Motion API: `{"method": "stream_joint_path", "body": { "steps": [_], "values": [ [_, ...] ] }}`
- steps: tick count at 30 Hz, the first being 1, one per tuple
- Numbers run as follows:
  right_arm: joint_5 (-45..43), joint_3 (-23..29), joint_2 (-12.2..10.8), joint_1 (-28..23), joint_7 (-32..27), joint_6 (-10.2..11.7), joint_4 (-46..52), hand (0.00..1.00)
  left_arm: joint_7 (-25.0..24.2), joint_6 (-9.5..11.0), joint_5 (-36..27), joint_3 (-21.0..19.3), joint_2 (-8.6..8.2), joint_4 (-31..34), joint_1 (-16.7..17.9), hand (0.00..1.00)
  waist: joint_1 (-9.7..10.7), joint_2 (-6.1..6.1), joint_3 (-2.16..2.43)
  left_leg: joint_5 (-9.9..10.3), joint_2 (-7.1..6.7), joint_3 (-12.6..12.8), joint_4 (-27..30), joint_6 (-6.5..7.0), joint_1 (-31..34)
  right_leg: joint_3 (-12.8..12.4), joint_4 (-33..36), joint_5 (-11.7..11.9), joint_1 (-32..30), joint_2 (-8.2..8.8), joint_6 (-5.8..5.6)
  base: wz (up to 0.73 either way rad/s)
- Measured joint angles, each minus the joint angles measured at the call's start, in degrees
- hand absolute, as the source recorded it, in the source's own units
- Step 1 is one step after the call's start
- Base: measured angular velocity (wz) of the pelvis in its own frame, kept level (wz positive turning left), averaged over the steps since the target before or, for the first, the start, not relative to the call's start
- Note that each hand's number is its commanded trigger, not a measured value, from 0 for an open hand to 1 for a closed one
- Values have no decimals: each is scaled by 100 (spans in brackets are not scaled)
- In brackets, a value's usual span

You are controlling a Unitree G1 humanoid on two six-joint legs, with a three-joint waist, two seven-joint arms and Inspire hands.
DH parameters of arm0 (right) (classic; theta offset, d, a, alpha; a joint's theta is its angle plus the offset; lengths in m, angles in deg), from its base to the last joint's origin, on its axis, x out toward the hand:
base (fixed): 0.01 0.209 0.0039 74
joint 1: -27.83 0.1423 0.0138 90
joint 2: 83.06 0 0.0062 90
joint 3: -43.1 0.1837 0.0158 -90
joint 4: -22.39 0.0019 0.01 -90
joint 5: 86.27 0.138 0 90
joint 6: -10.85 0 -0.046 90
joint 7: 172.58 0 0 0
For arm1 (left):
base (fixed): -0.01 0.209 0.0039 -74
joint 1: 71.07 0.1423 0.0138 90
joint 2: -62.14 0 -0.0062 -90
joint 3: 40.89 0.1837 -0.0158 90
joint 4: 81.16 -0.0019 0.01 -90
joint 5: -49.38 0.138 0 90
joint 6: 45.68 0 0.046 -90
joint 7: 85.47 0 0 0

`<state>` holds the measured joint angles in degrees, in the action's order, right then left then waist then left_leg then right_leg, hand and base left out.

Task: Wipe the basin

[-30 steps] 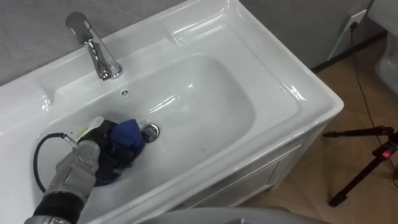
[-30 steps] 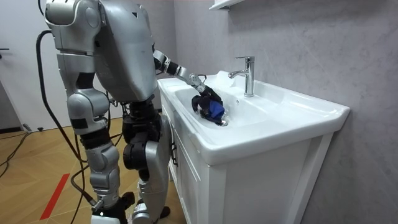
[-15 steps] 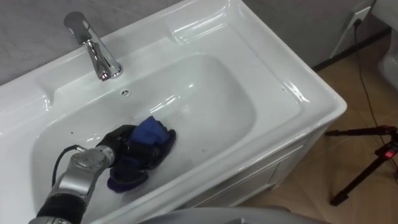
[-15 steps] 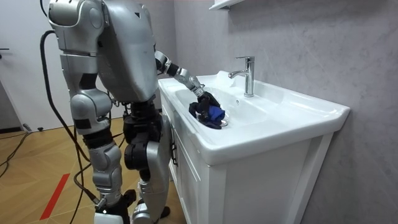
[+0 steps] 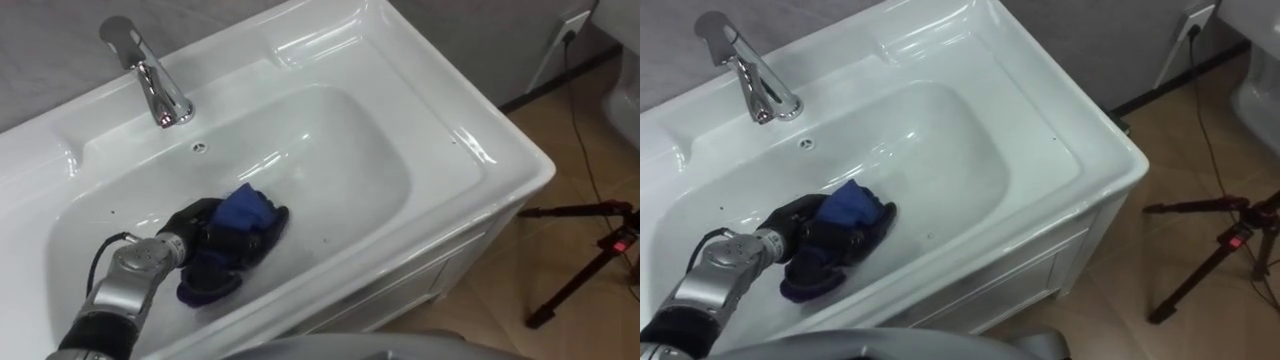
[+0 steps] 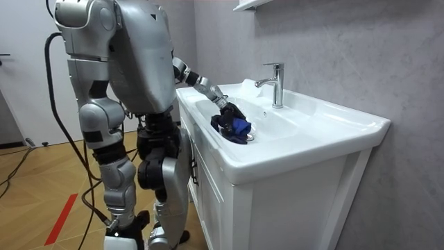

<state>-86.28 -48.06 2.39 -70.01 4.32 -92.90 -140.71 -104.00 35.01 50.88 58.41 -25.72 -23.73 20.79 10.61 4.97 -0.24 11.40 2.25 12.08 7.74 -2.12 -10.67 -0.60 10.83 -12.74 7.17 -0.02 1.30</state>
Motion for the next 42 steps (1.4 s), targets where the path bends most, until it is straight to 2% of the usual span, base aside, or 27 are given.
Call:
{"method": "stream_joint_path", "body": {
  "steps": [3,8,10,13,17,19,22,24,28,34,36,42],
  "values": [
    [18,-32,-27,-10,-49,1,8,0,0,101,-115,49,-127,6,-4,100,-1,-13,-2,2,0,0,-1,2,6,29,-3,1,2,5,-1,1],
    [12,-88,-75,11,-189,95,54,0,48,326,-201,371,-480,208,-44,100,-4,-91,-29,2,4,0,-9,2,7,-7,-10,1,3,-16,0,0],
    [24,-99,-77,-23,-226,161,58,0,89,395,7,420,-510,278,-50,100,-6,-121,-48,2,7,4,-10,2,7,-2,-12,2,2,-15,1,0],
    [19,-80,-89,-30,-212,184,142,0,194,443,646,394,-547,484,-31,100,-6,-153,-46,2,6,4,-7,2,21,11,-14,1,-15,-10,1,0],
    [24,4,-140,-118,-194,253,172,0,328,413,1918,510,-547,1103,108,100,-5,-168,-43,2,6,4,-5,2,30,15,-18,2,-9,-12,2,1],
    [21,7,-169,-123,-196,252,169,0,455,429,2437,568,-574,1168,149,100,-7,-166,-41,2,6,-13,-4,2,10,32,-17,4,32,-13,5,5],
    [20,23,-161,-149,-199,262,153,0,775,426,3319,557,-589,1129,139,100,2,-151,-39,2,7,-14,3,2,1,58,-13,5,42,-11,8,0],
    [15,95,-155,-134,-186,300,161,0,1095,424,3889,497,-586,1140,261,100,4,-148,-38,2,7,-12,2,2,2,57,-19,5,42,-10,7,0],
    [14,162,-146,-117,-184,325,163,0,1720,426,4252,442,-524,1025,468,100,0,-152,-34,2,7,-13,0,2,-17,21,-6,5,42,-19,7,-2],
    [-88,363,-140,-165,-214,377,79,0,3096,427,5250,174,-431,65,506,100,1,-195,-8,2,10,-2,-10,2,-125,-23,-13,6,135,-36,9,-3],
    [-168,358,-161,-185,-214,367,78,0,3688,426,5620,168,-412,-268,505,100,2,-254,30,2,13,4,-10,3,-140,-26,-16,8,146,-40,12,0],
    [-451,374,-143,-286,-128,365,72,0,4459,422,6192,215,-417,-740,520,100,16,-276,52,2,24,51,-24,3,-210,-171,-22,43,179,-70,6,-10]
  ]
}}
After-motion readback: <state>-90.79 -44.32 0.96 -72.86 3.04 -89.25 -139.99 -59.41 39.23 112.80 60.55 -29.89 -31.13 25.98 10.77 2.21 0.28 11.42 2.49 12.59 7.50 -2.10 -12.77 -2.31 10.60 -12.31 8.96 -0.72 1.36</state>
